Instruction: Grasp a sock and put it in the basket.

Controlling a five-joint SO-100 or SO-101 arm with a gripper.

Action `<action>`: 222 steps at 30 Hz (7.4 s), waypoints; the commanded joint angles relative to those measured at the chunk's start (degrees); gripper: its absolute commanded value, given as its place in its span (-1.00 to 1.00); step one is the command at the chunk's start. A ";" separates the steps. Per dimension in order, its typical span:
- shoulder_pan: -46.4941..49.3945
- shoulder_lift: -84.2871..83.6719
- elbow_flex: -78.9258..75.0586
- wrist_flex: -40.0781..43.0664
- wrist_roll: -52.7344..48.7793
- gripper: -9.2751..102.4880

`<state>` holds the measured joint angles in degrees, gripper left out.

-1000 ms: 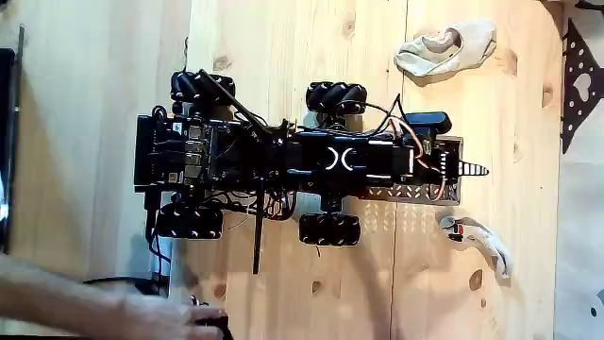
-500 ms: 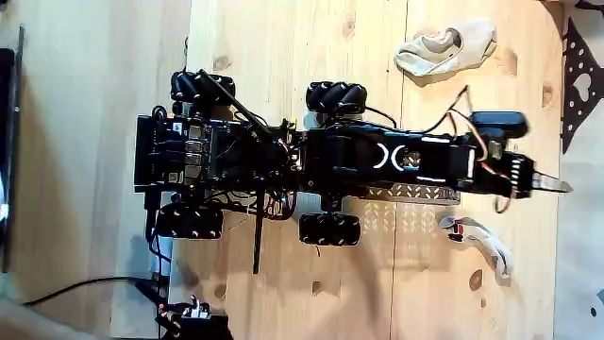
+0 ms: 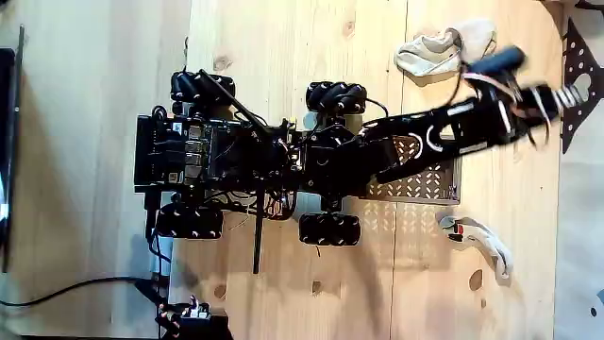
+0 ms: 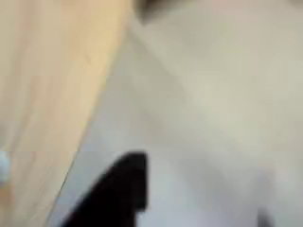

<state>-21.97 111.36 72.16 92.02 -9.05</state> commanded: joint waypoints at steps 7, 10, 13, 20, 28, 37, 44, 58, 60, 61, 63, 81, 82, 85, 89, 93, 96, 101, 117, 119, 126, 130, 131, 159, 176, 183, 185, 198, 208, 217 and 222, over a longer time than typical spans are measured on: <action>-22.06 -0.09 -1.32 10.55 -7.47 -0.07; -26.63 -0.88 -0.88 9.67 -7.29 -0.07; -29.88 -0.44 2.64 8.00 -7.29 -0.07; -32.17 0.88 16.08 2.46 -6.06 -0.07; -34.98 1.05 23.03 -4.39 -6.24 -0.07; -35.51 0.88 23.03 -9.05 -6.77 -0.07; -36.74 1.67 23.12 -7.56 -7.47 -0.07; -38.50 1.05 26.98 -8.70 -5.19 -0.06; -39.02 0.26 28.74 -12.57 -5.19 -0.06; -39.29 -0.53 29.27 -14.15 -5.36 -0.06; -39.73 -2.81 29.53 -16.52 -5.54 -0.06; -41.22 -9.14 42.45 -38.76 -4.57 -0.04; -41.48 -10.02 42.54 -39.02 -4.31 -0.03; -41.92 -14.24 42.54 -41.31 -3.52 -0.03; -41.48 -20.65 41.66 -44.74 -3.34 -0.03; -39.90 -26.81 41.40 -50.89 -3.34 -0.03; -39.29 -33.13 38.67 -52.21 -3.78 0.01; -36.74 -48.25 27.25 -51.33 -3.34 0.05; -28.04 -68.47 9.05 -50.71 14.24 0.06; -29.00 -70.22 9.05 -50.45 14.24 0.06; -29.36 -80.95 2.20 -48.25 15.73 0.06; -27.60 -91.49 -9.49 -43.68 16.52 0.06; -27.33 -92.20 -9.93 -43.77 16.26 0.06; -19.42 -28.21 -6.68 -14.94 26.02 -0.84; 0.62 20.92 15.82 -13.36 25.84 -0.84; 10.37 33.13 15.91 -11.69 26.19 -0.84; 13.36 34.01 15.64 -10.28 26.19 -0.84; 13.27 13.54 16.52 4.92 27.77 -0.85; 21.53 -3.96 16.70 0.09 22.06 -0.84; 25.22 -2.37 33.40 -12.04 15.38 -0.84; 25.84 -0.88 39.02 -13.80 10.81 -0.84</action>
<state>3.52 108.37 110.30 78.93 3.87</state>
